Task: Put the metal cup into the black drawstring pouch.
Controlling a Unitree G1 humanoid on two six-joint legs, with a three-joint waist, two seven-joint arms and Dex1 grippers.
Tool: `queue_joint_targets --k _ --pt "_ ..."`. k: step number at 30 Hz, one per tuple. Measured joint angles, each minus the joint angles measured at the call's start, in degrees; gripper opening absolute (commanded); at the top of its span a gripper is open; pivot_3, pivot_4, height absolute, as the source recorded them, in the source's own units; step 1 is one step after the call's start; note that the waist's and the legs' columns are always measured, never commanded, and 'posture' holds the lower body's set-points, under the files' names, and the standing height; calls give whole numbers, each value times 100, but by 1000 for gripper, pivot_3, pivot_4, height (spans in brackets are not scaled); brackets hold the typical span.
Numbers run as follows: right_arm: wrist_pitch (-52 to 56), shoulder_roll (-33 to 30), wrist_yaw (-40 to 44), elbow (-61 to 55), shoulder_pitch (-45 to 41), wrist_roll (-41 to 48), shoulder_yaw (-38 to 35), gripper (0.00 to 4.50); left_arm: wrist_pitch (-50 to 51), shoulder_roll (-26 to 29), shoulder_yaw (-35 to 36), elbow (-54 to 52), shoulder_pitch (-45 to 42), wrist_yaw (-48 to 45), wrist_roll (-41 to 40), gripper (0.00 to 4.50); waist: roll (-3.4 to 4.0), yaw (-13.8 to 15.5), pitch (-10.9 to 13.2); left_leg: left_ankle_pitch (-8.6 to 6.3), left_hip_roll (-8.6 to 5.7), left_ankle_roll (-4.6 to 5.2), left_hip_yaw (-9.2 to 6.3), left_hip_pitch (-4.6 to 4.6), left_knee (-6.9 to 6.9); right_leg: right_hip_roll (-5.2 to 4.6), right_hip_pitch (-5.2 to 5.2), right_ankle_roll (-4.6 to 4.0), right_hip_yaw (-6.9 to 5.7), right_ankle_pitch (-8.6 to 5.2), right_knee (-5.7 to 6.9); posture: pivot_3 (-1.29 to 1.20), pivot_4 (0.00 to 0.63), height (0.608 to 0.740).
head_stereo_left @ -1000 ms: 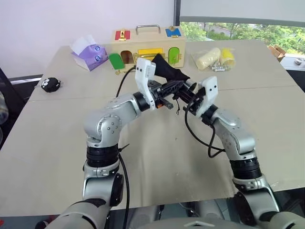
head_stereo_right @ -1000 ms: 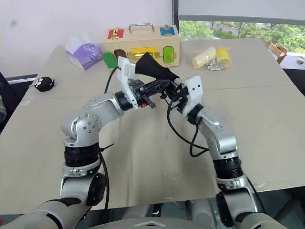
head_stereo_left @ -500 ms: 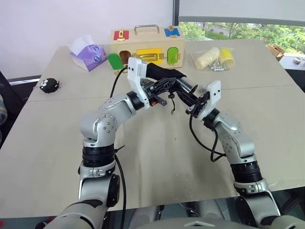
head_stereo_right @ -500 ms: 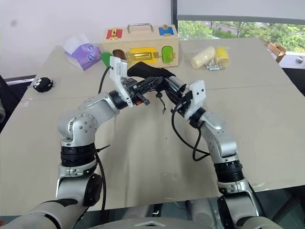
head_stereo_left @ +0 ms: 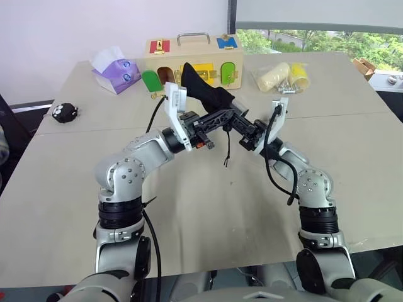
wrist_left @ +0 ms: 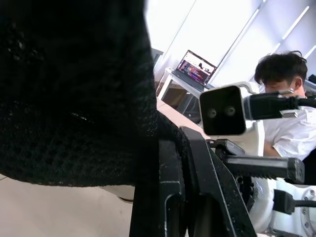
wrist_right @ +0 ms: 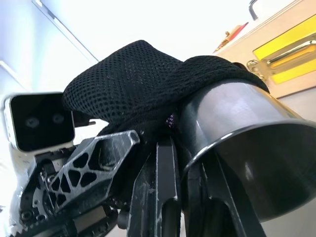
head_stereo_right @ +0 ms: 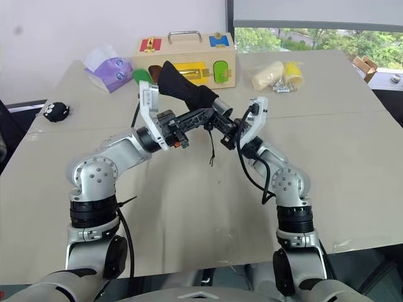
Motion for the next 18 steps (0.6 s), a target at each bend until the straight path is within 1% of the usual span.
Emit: queue_joint_targets --k 8,11,13,18 --pt "-401 95 -291 240 -230 -279 2 19 -230 -71 10 35 -36 288 23 0 0 1 0 0 0 -1 0 0 -1 -1 -1 0 1 0 0 0 150 740" --pt "-647 118 -419 292 -268 -501 12 19 -466 -74 -91 118 -126 362 248 0 0 2 0 0 0 0 0 0 -1 0 -1 0 1 0 0 0 150 740" --pt "-862 12 -437 307 -267 -848 136 19 -656 -56 -247 144 -155 378 525 0 0 2 0 0 -1 0 3 0 -1 1 -1 0 2 0 0 0 150 740" --pt "-1059 -86 -431 249 -205 -1117 200 19 -977 51 -562 150 -252 366 997 0 0 2 0 0 -1 -1 4 0 -4 1 -3 0 3 0 -1 0 150 740"
